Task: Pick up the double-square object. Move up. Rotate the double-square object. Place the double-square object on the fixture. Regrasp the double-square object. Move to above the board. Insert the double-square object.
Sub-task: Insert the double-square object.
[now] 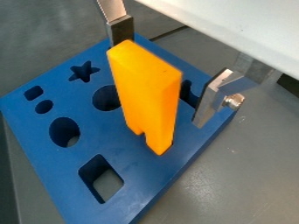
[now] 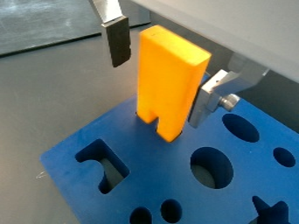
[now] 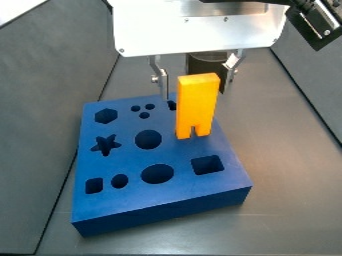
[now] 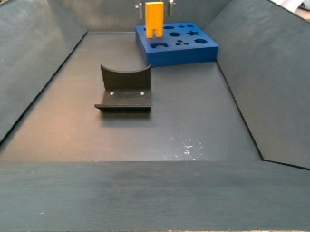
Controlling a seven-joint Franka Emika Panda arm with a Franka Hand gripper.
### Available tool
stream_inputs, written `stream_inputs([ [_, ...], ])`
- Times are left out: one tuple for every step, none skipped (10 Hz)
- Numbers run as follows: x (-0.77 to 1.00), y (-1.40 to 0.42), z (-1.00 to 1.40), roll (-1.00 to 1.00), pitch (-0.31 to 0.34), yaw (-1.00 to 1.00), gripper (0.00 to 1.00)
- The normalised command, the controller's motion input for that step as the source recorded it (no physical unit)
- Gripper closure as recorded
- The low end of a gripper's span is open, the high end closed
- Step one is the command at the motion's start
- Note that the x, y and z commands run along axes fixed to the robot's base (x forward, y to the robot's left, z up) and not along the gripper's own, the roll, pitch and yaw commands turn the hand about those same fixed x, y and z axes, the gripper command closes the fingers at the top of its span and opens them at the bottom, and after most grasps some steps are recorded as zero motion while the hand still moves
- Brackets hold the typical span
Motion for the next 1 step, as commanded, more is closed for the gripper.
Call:
stream_inputs([
  [0.00, 0.00, 0.00, 0.00, 0.000, 0.00, 0.00],
])
